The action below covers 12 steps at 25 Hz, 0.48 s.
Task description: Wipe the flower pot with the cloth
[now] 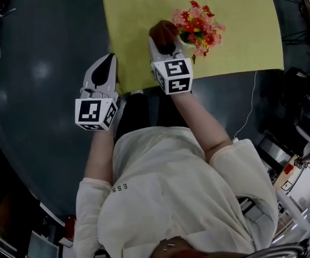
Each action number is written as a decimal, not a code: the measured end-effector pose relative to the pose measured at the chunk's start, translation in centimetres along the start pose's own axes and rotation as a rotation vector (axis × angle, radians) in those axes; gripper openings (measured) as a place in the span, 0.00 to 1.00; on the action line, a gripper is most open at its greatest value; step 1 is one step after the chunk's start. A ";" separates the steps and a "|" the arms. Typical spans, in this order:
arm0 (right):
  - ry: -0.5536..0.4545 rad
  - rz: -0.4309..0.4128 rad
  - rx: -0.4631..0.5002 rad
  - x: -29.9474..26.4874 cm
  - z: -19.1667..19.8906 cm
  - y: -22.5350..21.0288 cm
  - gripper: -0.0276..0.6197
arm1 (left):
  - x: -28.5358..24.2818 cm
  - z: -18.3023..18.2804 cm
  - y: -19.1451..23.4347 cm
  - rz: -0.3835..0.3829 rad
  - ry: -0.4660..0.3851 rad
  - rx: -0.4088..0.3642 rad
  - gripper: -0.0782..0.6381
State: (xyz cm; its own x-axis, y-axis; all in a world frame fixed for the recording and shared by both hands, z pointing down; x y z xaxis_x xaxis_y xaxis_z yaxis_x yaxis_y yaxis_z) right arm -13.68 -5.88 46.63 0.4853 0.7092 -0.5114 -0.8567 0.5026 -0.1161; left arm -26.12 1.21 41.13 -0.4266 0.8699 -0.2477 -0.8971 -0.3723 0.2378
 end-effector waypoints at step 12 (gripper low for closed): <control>0.096 0.180 -0.264 -3.9 4.4 -4.3 0.13 | -1.1 3.8 -1.1 0.047 0.064 0.057 0.13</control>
State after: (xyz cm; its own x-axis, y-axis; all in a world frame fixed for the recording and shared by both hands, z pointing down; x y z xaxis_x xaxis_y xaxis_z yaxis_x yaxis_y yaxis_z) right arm -11.18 -8.63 52.89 0.3139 0.7190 -0.6201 -0.9491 0.2191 -0.2264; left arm -24.22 1.91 44.73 -0.4764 0.8286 -0.2941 -0.8686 -0.3916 0.3036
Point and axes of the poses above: the fingertips, and each gripper's own axes: x backward along the fingers, y to its left, z out of its underside, the point moved 2 cm from there along x, backward along the fingers, and after that the axes turned 3 degrees about -x, right-handed, at the moved point
